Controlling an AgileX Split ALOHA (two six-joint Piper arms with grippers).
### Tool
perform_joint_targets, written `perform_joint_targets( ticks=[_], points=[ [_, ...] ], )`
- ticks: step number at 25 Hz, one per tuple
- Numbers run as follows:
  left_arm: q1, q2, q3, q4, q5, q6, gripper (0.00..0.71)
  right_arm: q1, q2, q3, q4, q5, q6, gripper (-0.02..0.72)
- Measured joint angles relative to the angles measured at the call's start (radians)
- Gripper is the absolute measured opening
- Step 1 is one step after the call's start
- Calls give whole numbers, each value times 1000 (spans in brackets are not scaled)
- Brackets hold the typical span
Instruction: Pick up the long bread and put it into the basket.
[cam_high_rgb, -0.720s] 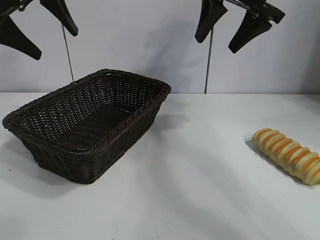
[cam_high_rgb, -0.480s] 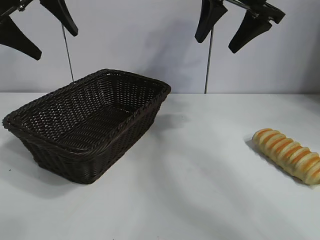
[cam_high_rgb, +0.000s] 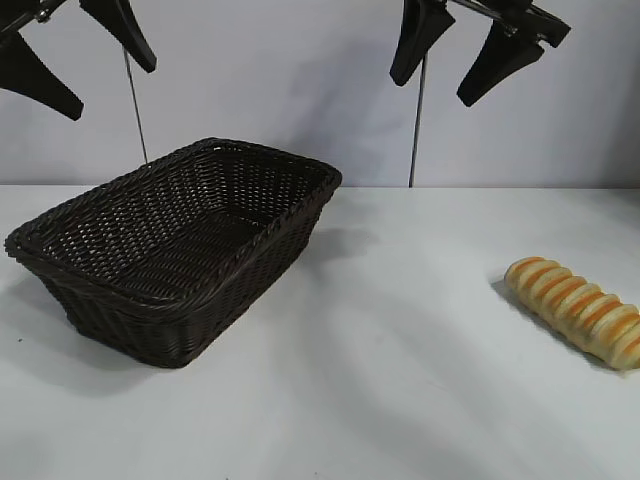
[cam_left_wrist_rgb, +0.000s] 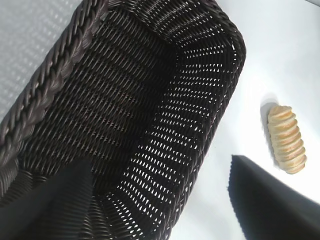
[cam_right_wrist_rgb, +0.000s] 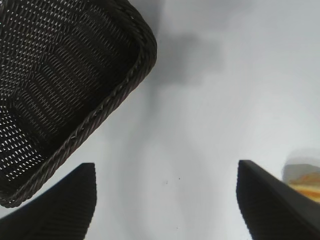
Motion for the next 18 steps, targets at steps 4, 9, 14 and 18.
perform_joint_targets(
  ticks=[4,9,14,18],
  points=[
    [0,0,0,0,-1,0,550,0,0,0,-1,-1,0,559],
    [0,0,0,0,-11,0,550,0,0,0,0,-1,0,559],
    [0,0,0,0,-31,0,550,0,0,0,0,-1,0,559],
    [0,0,0,0,0,0,550,0,0,0,0,-1,0,559]
  ],
)
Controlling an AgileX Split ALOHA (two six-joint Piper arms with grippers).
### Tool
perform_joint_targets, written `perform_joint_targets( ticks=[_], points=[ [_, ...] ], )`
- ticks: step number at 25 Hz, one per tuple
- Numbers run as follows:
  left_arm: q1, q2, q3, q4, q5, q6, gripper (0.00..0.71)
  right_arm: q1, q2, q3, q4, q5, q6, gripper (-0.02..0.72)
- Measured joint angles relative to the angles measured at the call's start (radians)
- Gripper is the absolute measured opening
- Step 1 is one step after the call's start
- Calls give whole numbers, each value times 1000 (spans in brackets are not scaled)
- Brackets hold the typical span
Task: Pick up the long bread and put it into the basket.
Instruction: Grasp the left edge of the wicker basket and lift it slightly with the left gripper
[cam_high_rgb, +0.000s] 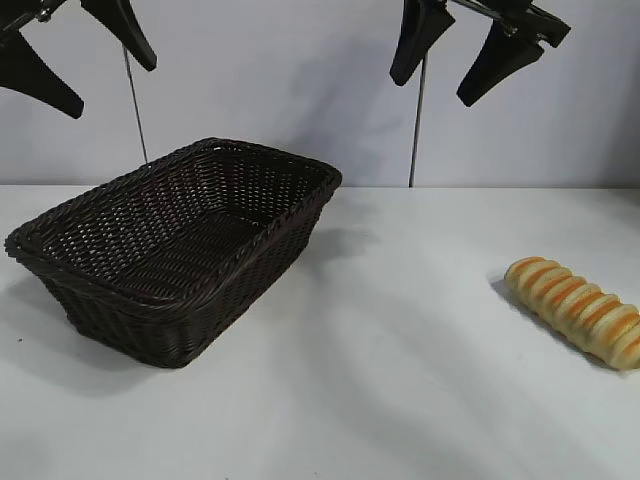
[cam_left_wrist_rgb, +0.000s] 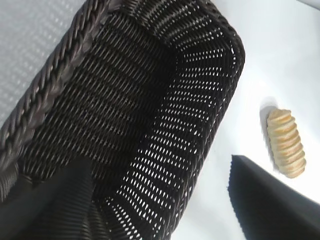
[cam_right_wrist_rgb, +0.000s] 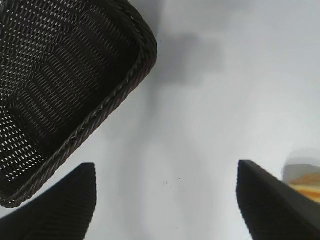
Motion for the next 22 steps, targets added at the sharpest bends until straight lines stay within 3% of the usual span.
perform_joint_targets(
  ticks=[13,18,22],
  points=[
    [-1,-1,0,3,212,-22,550,0,0,0,0,0,0,559],
    [-18,-37,13,55,220,-61,550,0,0,0,0,0,0,559],
    [-37,-118,91,95,178,-118,550,0,0,0,0,0,0,559]
  ],
)
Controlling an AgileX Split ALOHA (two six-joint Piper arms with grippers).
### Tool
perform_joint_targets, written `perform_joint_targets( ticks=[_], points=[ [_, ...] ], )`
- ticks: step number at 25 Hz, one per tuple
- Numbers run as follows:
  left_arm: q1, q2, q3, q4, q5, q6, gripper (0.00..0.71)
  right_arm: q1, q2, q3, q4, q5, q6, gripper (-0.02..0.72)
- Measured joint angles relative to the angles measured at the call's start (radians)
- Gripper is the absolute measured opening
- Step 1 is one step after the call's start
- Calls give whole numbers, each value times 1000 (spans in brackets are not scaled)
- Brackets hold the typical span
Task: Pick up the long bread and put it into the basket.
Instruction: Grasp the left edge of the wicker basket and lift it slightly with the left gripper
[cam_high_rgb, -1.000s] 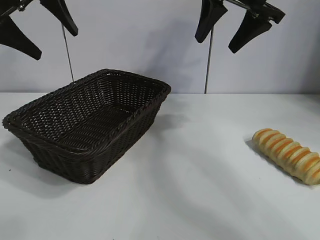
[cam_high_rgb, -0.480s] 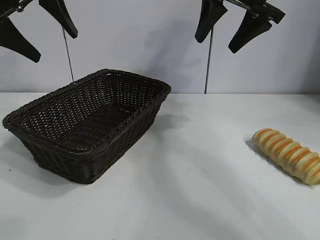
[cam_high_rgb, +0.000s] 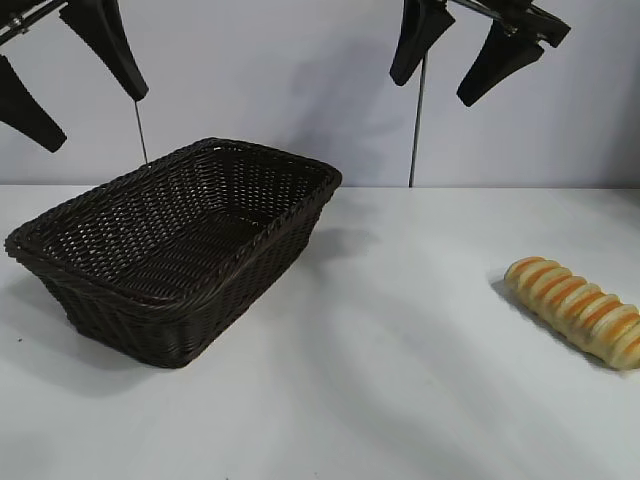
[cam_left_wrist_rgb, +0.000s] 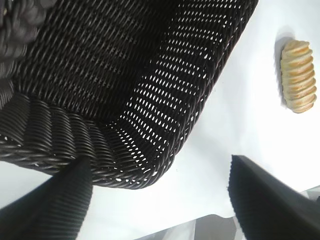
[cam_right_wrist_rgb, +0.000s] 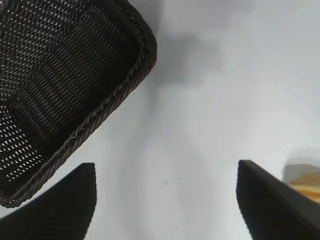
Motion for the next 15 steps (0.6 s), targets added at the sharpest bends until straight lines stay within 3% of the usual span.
perform_joint_targets(
  ticks=[9,15],
  points=[
    [-1,-174,316,2,-235,-210,550,0,0,0,0,1,0,559],
    [-26,-189,508,-17,-456,-383,550,0,0,0,0,1,0,559]
  ],
)
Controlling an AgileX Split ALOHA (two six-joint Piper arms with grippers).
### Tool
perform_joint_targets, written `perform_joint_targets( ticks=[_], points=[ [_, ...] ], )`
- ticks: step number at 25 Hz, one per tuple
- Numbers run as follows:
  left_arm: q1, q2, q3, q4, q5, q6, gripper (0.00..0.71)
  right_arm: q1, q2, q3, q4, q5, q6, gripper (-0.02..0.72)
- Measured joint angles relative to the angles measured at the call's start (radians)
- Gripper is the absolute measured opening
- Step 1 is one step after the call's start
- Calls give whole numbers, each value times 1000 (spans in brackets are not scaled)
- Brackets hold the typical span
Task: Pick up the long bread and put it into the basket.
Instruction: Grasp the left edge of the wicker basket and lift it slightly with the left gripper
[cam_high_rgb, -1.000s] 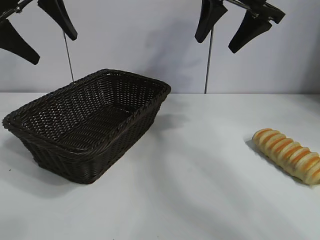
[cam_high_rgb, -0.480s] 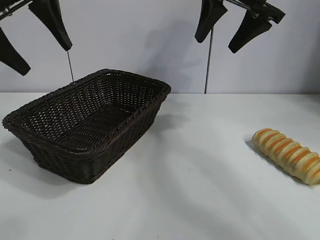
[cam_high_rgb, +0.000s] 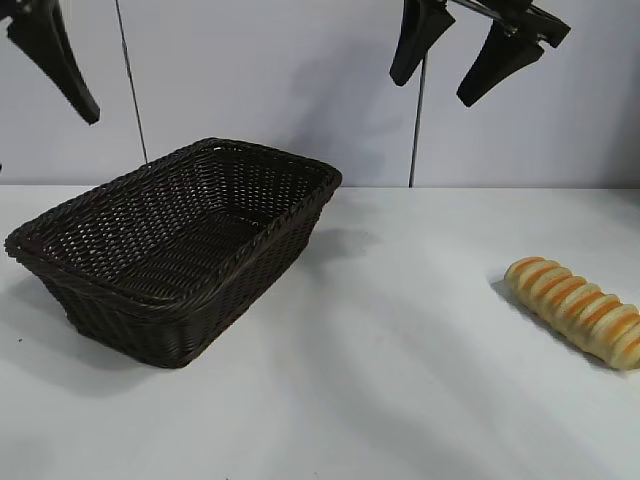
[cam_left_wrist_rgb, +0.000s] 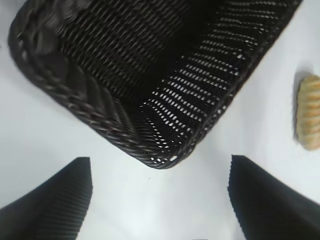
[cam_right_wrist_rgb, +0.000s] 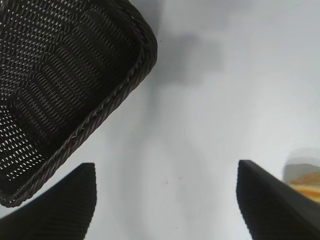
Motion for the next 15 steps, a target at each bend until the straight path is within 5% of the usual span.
perform_joint_targets(
  ticks=[6,15],
  points=[
    [-62,18,81,-12,-191,-107,550,0,0,0,0,0,0,559],
    [-65,159,87,-36,-288,-160,550,0,0,0,0,0,0,559]
  ],
)
